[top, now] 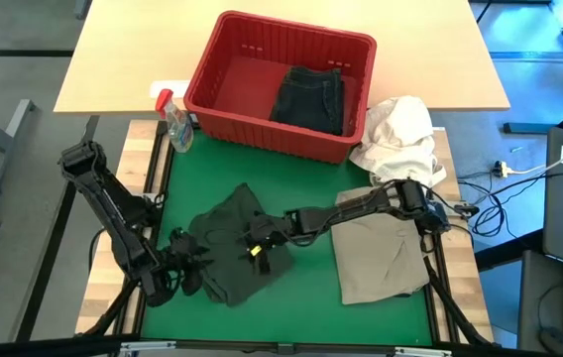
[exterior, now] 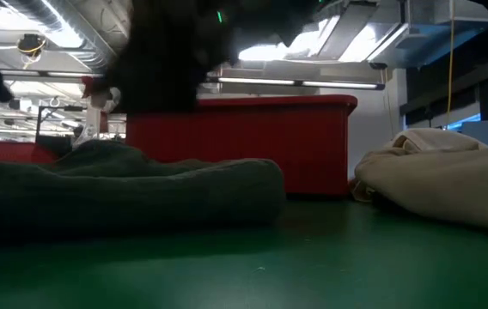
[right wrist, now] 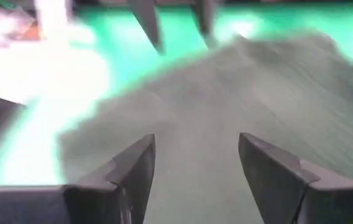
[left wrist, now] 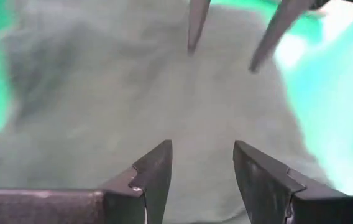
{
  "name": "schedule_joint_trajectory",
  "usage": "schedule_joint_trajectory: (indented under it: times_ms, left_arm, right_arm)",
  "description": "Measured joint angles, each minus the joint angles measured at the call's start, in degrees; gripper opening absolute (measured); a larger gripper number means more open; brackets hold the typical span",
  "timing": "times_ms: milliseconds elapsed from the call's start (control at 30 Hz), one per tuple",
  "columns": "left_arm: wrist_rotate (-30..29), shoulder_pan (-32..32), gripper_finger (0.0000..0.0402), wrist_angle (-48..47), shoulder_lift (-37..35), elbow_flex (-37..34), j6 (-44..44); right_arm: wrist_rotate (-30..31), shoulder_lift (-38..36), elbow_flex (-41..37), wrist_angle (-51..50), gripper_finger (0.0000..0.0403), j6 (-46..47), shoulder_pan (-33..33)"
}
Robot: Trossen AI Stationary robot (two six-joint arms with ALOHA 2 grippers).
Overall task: Fold Laundry from Bin
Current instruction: Fold the green polo shirt, then put the green polo shirt into the red laundry bin
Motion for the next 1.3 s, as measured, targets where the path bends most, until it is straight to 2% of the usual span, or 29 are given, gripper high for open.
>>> schedule_joint_trajectory:
  times_ms: [100,200,300,467,567,667,800,967,1067,1200,1300]
  left_arm:
    - [-4.18,-1.01,0.0165,9.21,1.35,-0.98,4.78]
    - [-3.77,-1.0,0.0165,18.44,4.05,-3.06,8.73]
    - [-0.81,-0.96,0.0165,24.42,8.27,-4.79,9.37]
    - [9.93,-0.96,0.0165,24.34,16.37,-5.59,5.58]
    - [11.16,-1.19,0.0165,23.49,18.16,-5.29,4.75]
    - [11.51,-1.29,0.0165,22.75,16.5,-5.12,3.98]
    - [13.45,-1.4,0.0165,20.71,11.37,-4.3,4.71]
    - [11.47,-1.36,0.0165,20.76,5.52,-4.04,5.75]
    - [8.04,-1.38,0.0165,20.59,3.14,-4.04,6.18]
    - [3.06,-1.29,0.0165,20.89,2.29,-4.04,8.83]
    - [0.08,-0.71,0.0165,20.53,2.29,-4.04,10.51]
  right_arm:
    - [-4.03,0.56,0.29,6.99,0.0231,0.95,1.59]
    - [-3.08,3.05,0.21,11.78,0.0231,0.91,3.51]
    - [-1.28,5.84,0.18,14.37,0.0231,0.85,5.09]
    - [1.68,10.53,0.1,10.92,0.0231,0.7,6.27]
    - [3.35,10.58,0.31,8.93,0.0231,1.02,6.63]
    - [2.08,8.06,0.12,5.73,0.0231,2.11,6.63]
    - [2.08,0.21,0.21,-1.8,0.0231,1.02,6.68]
    - [3.14,-7.62,0.15,-16.61,0.0231,-0.57,6.61]
    - [5.93,-11.81,0.0,-23.13,0.0231,-0.77,6.27]
    - [8.86,-17.16,-5.28,-23.45,0.0231,-0.25,4.42]
    - [6.66,-19.61,-11.5,-19.84,0.0231,2.9,1.07]
